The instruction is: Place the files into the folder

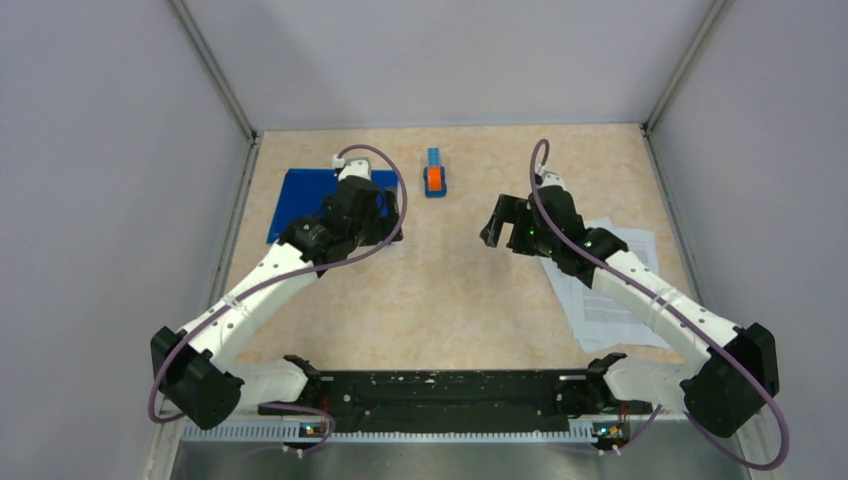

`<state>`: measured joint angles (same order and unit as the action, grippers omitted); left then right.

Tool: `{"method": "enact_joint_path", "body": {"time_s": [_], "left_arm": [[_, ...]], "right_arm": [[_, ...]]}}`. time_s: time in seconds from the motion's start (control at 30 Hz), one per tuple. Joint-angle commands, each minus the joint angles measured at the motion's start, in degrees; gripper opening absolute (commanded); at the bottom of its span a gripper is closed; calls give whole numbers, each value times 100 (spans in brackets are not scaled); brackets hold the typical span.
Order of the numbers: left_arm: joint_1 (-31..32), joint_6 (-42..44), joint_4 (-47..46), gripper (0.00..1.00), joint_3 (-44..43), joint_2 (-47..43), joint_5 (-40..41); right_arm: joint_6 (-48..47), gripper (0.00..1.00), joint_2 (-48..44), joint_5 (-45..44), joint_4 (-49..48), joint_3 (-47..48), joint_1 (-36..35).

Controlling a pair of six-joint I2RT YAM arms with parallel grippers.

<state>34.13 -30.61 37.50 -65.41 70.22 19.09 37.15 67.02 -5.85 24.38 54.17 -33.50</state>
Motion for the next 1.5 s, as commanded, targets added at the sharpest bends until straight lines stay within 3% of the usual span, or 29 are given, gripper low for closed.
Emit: {"method": "enact_joint_path", "body": {"time_s": [0.0,0.27,0.5,0.83,1.1,1.47], "left_arm": [[-50,-92,-153,98,12,-203,12],[-316,-179,112,98,-61,-305,-130],[-833,-217,487,98,-185,-398,-198],[-1329,-161,660,98,-24,-685,-518],[-1513,-70,815,98,-79,-823,-674],[-1609,-24,885,98,-82,-875,-753]], "right_arm": [[144,99,14,124,-322,-29,-18],[436,97,454,424,-907,16,-231],[1038,91,1692,1157,-2248,397,-469],[1954,71,3865,1959,-4154,1402,-628],[2484,64,5373,2117,-4803,2230,-623],[2996,62,6095,2369,-5431,2385,-623]]}}
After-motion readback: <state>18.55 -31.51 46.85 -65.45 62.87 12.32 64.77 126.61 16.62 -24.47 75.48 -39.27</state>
